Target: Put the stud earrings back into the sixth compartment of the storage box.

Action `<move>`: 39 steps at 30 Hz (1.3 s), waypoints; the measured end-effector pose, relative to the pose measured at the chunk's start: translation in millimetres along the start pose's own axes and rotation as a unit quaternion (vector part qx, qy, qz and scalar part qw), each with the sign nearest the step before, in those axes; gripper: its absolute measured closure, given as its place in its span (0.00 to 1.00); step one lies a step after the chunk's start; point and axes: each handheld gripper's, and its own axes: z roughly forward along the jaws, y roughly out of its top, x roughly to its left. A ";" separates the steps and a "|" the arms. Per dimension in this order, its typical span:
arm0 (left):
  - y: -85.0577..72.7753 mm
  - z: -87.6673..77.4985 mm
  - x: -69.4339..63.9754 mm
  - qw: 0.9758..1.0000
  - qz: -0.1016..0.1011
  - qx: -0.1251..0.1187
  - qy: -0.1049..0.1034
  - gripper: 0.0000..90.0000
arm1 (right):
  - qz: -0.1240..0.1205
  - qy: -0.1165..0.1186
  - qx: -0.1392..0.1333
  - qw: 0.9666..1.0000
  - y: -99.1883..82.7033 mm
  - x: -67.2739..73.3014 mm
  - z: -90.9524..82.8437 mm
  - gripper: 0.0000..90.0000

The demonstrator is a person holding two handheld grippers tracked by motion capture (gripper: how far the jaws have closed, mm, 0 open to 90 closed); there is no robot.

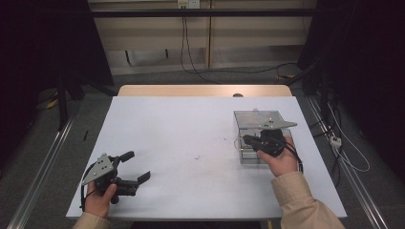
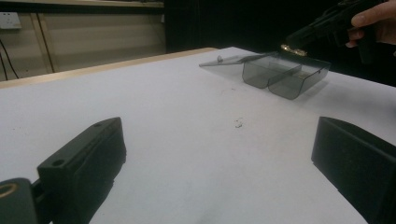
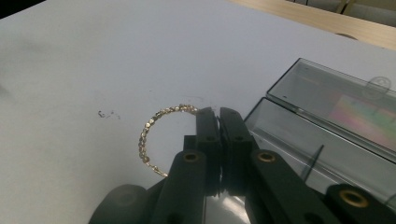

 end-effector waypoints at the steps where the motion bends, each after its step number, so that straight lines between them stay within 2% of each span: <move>1: 0.0 0.3 0.2 1.000 0.001 0.001 -0.003 0.03 | 0.001 -0.002 -0.002 1.000 -0.4 -1.8 -1.7 0.97; 3: -0.3 1.1 -0.8 1.000 -0.003 -0.002 -0.002 0.03 | 0.001 -0.006 -0.002 1.000 -1.2 -5.0 -5.4 0.97; 11: -0.7 2.1 -1.0 1.000 0.000 0.003 -0.004 0.03 | 0.013 -0.026 -0.004 1.000 -9.2 -21.0 -18.2 0.97; 18: -0.9 2.5 -1.0 1.000 0.003 0.006 -0.006 0.03 | 0.021 -0.038 -0.002 0.999 -16.4 -32.2 -23.9 0.97; 22: -0.9 2.2 -1.1 1.000 -0.002 0.003 -0.004 0.03 | 0.022 -0.046 0.001 0.999 -21.6 -38.2 -27.2 0.97; 30: -0.6 2.5 -1.0 1.000 0.001 0.004 -0.006 0.03 | 0.038 -0.061 0.001 0.997 -31.6 -51.6 -34.9 0.97; 39: -0.5 2.3 -0.9 1.000 0.004 0.006 -0.005 0.03 | 0.044 -0.076 0.006 0.996 -38.8 -60.9 -37.7 0.97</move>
